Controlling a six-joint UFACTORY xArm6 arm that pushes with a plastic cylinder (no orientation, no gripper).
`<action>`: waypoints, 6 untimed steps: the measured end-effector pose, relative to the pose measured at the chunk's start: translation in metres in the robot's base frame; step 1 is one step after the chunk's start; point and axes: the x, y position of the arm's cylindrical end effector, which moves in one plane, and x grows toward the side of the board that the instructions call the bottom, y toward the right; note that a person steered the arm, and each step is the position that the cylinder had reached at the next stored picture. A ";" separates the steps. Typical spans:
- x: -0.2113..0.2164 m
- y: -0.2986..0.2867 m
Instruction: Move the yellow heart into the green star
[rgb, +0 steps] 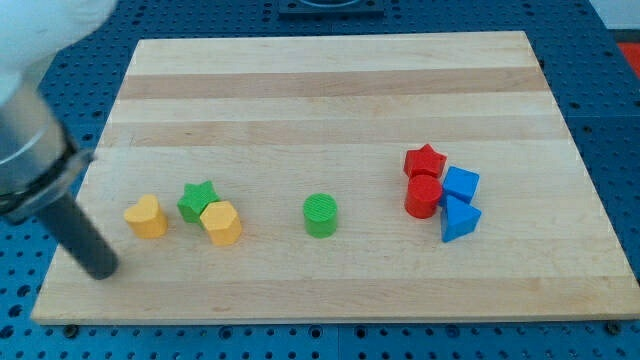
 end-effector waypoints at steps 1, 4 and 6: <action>0.000 -0.012; -0.053 0.044; -0.073 0.069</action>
